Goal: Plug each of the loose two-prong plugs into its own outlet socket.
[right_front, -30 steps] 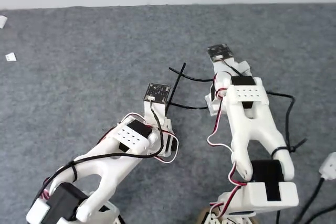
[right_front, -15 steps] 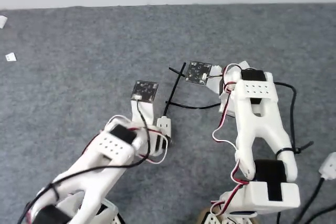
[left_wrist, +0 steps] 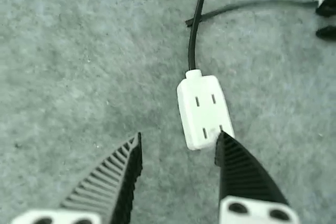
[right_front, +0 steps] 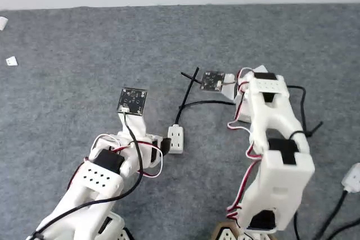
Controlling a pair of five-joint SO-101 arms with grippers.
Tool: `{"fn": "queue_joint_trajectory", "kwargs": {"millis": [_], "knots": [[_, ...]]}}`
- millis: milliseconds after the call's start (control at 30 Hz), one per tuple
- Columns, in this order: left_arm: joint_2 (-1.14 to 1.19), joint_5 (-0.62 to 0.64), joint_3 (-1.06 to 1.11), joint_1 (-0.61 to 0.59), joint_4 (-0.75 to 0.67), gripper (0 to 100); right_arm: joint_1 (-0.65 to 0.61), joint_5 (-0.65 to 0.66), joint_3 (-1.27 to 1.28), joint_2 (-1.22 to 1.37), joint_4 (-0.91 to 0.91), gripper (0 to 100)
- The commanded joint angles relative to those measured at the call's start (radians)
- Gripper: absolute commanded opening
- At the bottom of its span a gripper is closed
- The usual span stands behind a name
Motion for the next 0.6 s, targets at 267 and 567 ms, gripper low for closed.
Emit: {"fn": "queue_joint_trajectory", "kwargs": {"millis": [267,567], "knots": [[-0.023,-0.021,-0.008,-0.005,-0.029,21,0.047,0.012,-0.486,0.222,0.323,1.4],[-0.023,-0.021,0.001,-0.002,-0.031,21,0.045,0.006,-0.715,0.222,0.611,0.9]]}}
